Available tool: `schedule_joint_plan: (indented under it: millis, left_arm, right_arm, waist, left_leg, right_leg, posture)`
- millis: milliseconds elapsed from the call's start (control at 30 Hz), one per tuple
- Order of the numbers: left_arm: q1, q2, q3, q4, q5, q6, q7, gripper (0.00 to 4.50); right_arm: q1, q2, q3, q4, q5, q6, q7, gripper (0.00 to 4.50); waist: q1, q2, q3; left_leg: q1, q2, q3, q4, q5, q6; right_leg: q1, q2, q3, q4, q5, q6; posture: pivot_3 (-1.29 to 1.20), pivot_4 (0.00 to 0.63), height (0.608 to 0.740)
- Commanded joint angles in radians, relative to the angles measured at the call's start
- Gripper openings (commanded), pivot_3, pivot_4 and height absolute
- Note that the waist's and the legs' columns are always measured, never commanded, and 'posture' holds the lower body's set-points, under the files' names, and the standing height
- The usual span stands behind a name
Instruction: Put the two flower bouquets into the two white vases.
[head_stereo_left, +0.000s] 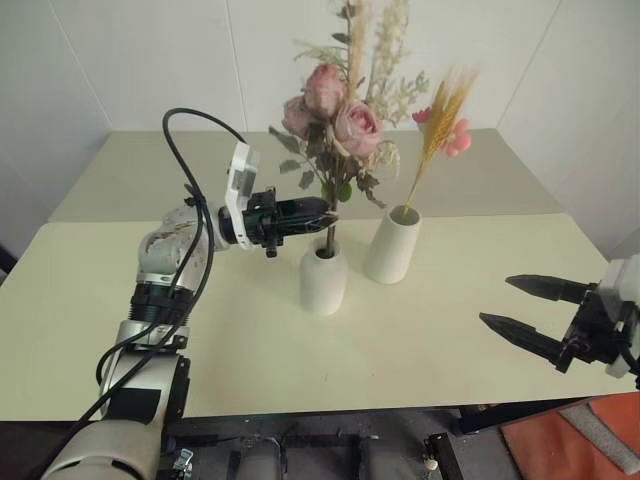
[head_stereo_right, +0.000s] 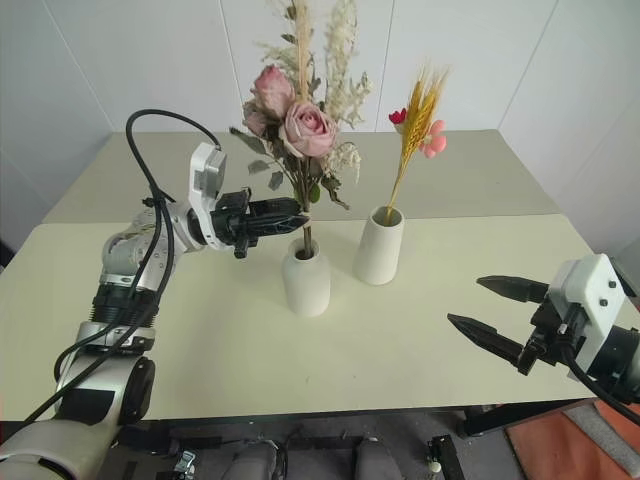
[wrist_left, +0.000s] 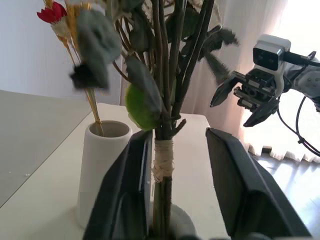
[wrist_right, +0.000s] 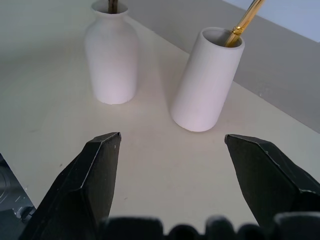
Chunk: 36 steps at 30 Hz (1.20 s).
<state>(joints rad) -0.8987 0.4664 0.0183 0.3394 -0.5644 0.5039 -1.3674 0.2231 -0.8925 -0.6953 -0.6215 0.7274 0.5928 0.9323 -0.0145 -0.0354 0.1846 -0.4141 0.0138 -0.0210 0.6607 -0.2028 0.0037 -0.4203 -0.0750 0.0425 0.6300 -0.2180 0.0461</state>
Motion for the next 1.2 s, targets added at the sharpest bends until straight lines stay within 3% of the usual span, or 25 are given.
schedule_joint_plan:
  millis: [33, 200, 433, 667, 933, 1200]
  left_arm:
    - [-0.008, 0.092, -0.023, -0.053, 0.038, 0.0, -0.05, 3.0]
    - [-0.003, 0.239, -0.052, -0.019, 0.102, -0.013, -0.123, 4.49]
    - [0.007, 0.365, 0.044, 0.019, 0.086, -0.047, -0.152, 4.49]
    - [0.121, 0.465, 0.124, -0.068, 0.038, -0.015, -0.182, 4.49]
    - [0.208, 0.466, 0.166, -0.174, 0.001, 0.025, -0.108, 4.49]
    - [0.209, 0.485, 0.178, -0.126, 0.01, -0.032, -0.109, 4.49]
  right_arm:
    - [0.004, -0.002, -0.032, -0.02, -0.004, -0.026, -0.002, 3.97]
    - [0.004, -0.007, -0.024, -0.009, -0.011, -0.031, 0.004, 3.97]
    - [-0.004, -0.018, -0.031, 0.012, -0.018, -0.032, 0.022, 3.97]
    - [0.007, -0.044, -0.088, 0.076, -0.05, -0.059, 0.08, 3.97]
    - [-0.005, -0.107, -0.149, 0.206, -0.093, -0.107, 0.171, 3.97]
    - [-0.066, -0.14, -0.121, 0.251, -0.11, -0.12, 0.181, 3.97]
  waist:
    - [0.0, 0.0, 0.0]
    - [0.0, 0.0, 0.0]
    - [0.003, 0.0, 0.0]
    - [0.0, 0.0, 0.0]
    - [0.006, 0.0, 0.0]
    - [-0.004, 0.0, 0.0]
  left_leg:
    - [0.0, 0.0, 0.0, 0.0, 0.0, 0.0]
    - [0.001, 0.0, 0.0, 0.0, 0.0, 0.0]
    - [0.0, 0.001, 0.0, 0.0, 0.0, 0.0]
    - [0.0, 0.001, 0.001, 0.0, 0.0, 0.0]
    - [0.001, 0.001, 0.002, 0.0, 0.0, 0.0]
    - [0.003, 0.002, 0.003, 0.0, 0.0, 0.0]
  right_leg:
    - [0.0, 0.0, 0.0, 0.0, 0.0, 0.0]
    - [0.0, 0.0, 0.0, 0.0, 0.0, 0.0]
    - [0.0, 0.0, 0.0, 0.0, 0.0, 0.0]
    - [0.0, 0.0, 0.0, 0.0, 0.0, 0.0]
    - [0.001, -0.001, -0.001, 0.001, 0.0, -0.001]
    - [0.001, 0.0, 0.0, 0.001, 0.0, -0.001]
  posture:
    - [0.0, 0.15, 0.74]
    - [0.0, 0.15, 0.74]
    - [0.0, 0.15, 0.74]
    - [0.0, 0.15, 0.74]
    - [0.0, 0.15, 0.74]
    - [0.0, 0.15, 0.74]
